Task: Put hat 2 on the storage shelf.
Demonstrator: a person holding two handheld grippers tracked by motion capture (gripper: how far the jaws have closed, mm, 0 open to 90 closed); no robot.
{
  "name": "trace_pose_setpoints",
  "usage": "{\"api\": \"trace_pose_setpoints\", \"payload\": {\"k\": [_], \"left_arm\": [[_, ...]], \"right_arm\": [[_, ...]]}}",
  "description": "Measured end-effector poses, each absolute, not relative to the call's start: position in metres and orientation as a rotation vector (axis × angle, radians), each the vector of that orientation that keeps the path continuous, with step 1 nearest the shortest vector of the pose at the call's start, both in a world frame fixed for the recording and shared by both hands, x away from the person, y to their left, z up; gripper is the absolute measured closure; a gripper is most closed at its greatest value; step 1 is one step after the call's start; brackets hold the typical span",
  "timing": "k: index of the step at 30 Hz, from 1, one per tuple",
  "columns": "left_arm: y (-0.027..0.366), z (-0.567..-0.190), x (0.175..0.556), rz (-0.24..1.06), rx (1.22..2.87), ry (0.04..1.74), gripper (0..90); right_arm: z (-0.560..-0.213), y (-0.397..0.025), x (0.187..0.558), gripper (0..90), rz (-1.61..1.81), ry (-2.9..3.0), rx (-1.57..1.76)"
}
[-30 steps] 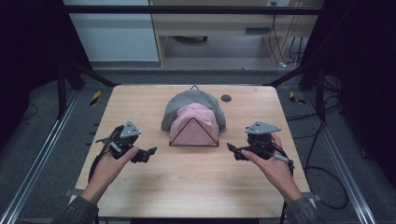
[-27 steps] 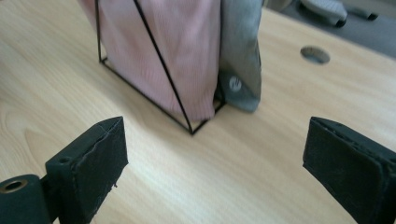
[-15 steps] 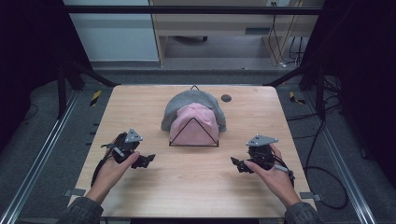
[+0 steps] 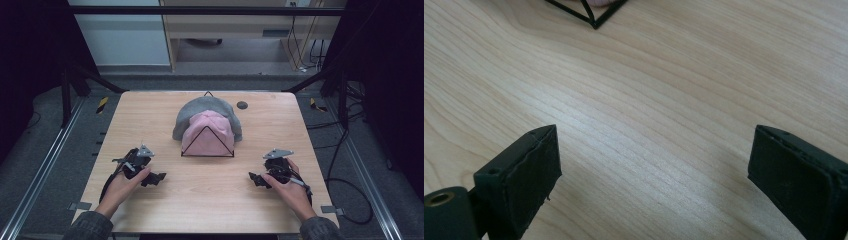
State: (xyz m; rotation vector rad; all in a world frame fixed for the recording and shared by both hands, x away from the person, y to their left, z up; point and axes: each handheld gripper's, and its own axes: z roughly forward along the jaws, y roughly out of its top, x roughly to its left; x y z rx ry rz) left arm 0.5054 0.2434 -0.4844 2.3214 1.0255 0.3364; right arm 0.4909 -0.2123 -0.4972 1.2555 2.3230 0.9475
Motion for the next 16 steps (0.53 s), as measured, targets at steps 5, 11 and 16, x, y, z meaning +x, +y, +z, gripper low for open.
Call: {"api": "trace_pose_setpoints", "payload": {"k": [5, 11, 16], "left_arm": [[0.242, -0.493, 0.506, 0.321, 2.350, 1.028, 4.0], [0.245, -0.498, 0.505, 0.373, 2.310, 1.026, 0.7], [0.249, -0.501, 0.504, 0.386, 2.284, 1.000, 0.0]], "right_arm": [[-0.505, -0.211, 0.492, 5.1, 0.910, 2.317, 1.277], [-0.512, -0.210, 0.489, 0.6, 0.957, 2.258, 1.255], [-0.513, -0.209, 0.489, 0.6, 0.952, 2.247, 1.263]]}}
